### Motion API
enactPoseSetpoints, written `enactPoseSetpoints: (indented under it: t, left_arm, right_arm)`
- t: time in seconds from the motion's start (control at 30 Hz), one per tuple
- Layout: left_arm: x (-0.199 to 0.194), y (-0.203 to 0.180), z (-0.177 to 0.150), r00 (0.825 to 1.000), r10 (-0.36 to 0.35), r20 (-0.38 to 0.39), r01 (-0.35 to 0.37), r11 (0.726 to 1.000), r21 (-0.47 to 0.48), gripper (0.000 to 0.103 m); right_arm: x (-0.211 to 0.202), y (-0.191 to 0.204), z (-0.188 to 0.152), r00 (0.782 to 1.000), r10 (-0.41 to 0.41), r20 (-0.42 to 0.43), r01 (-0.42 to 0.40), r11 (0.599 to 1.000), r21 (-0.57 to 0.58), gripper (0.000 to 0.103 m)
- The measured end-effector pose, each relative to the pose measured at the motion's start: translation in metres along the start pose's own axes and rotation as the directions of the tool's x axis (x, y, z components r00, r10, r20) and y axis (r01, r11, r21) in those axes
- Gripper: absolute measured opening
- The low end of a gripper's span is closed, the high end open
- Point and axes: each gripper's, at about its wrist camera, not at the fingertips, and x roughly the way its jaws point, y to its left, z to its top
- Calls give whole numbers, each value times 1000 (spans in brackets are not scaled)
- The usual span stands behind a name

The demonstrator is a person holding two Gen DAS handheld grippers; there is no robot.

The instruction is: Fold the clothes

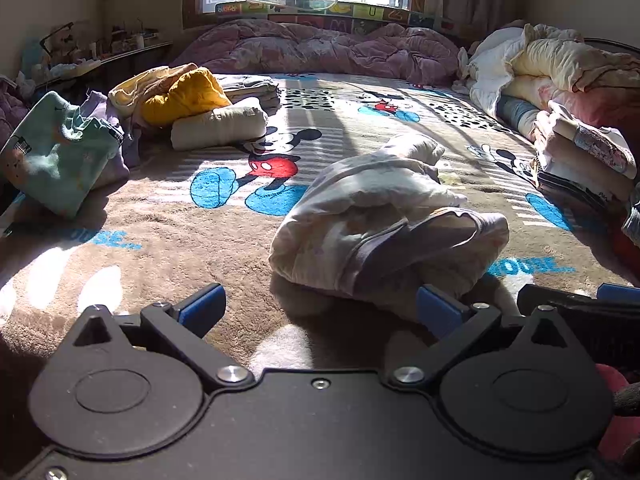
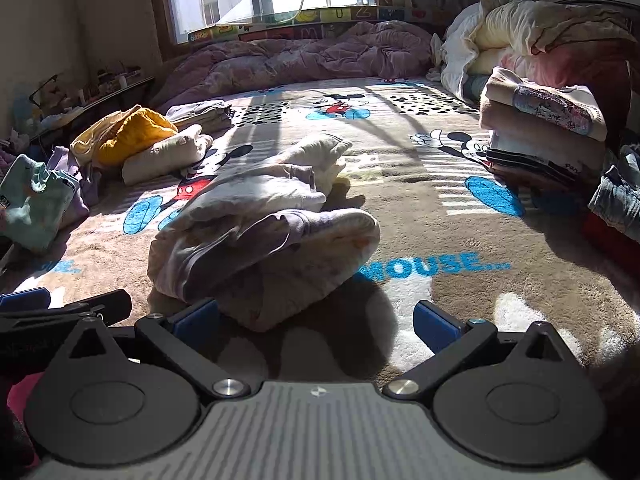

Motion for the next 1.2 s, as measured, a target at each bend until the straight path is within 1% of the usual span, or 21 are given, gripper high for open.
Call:
enactPoseSetpoints:
  t: [0.23, 0.33, 0.43, 0.67, 0.9, 1.0, 1.03, 1.13, 1.2]
  left_arm:
    - [8, 3, -1, 1000, 5, -13, -5, 1000, -3, 103]
    - [15, 1, -2, 1000, 11, -24, -11, 1000, 9, 103]
    - [23, -1, -3, 999, 17, -35, -16, 1000, 24, 103]
    - [51, -6, -8, 997, 33, -74, -29, 998, 63, 103]
    - [80, -6, -10, 994, 10, -109, -4, 998, 58, 103]
    - [91, -9, -8, 994, -9, -108, 16, 998, 60, 103]
    - [95, -10, -6, 994, -18, -104, 25, 998, 62, 103]
    - [103, -17, -1, 996, -37, -81, 43, 996, 75, 103]
    - [107, -21, 3, 998, -48, -38, 51, 995, 87, 103]
  right_arm:
    - [7, -11, -2, 997, 73, 1, -73, 996, 55, 102]
    - [14, -13, -6, 998, 62, 2, -62, 997, 50, 102]
    - [24, -19, -11, 996, 87, 30, -89, 994, 59, 102]
    - [53, -32, -21, 982, 161, 96, -168, 983, 68, 102]
    - [81, -46, -29, 960, 230, 157, -243, 967, 70, 102]
    - [80, -47, -22, 965, 210, 159, -217, 976, 25, 102]
    - [82, -48, -21, 963, 220, 155, -226, 974, 23, 102]
    - [88, -58, -22, 943, 295, 155, -309, 949, 69, 102]
    - [94, -65, -22, 934, 326, 148, -343, 932, 116, 102]
